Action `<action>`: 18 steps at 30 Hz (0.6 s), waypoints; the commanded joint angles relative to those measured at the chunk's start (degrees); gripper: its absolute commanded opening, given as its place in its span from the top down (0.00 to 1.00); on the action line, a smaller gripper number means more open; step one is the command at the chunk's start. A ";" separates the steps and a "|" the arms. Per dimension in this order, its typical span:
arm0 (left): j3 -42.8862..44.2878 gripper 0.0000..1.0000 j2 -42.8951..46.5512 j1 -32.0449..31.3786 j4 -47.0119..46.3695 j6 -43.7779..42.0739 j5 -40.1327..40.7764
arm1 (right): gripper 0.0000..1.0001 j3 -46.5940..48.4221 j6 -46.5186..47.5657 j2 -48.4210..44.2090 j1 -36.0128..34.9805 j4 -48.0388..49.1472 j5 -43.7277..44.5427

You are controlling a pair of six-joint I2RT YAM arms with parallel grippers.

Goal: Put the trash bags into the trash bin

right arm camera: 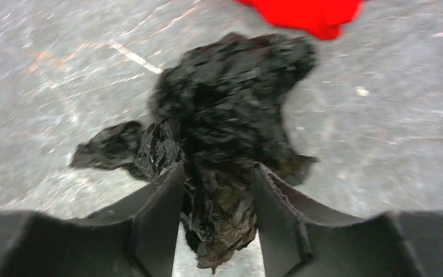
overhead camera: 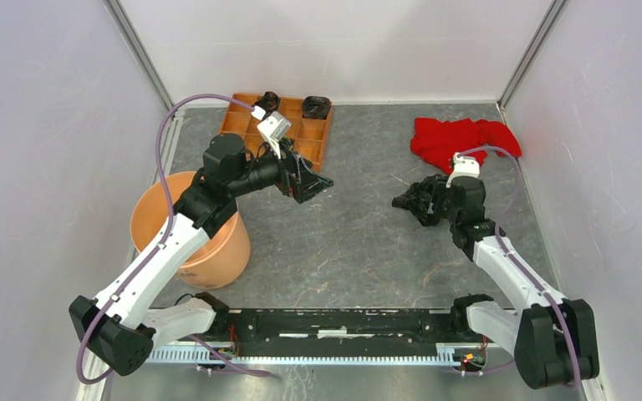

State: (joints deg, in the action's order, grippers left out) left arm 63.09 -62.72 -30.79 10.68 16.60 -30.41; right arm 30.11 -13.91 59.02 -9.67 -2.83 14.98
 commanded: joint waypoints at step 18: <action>-5.86 0.08 -2.30 -17.43 -0.13 11.66 10.17 | 0.70 -7.75 -7.27 -5.87 -30.26 7.86 -31.99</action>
State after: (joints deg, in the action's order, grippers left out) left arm 59.00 -62.96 -43.79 10.61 23.77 -27.05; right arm 23.38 -18.72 60.64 -39.13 3.75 -15.25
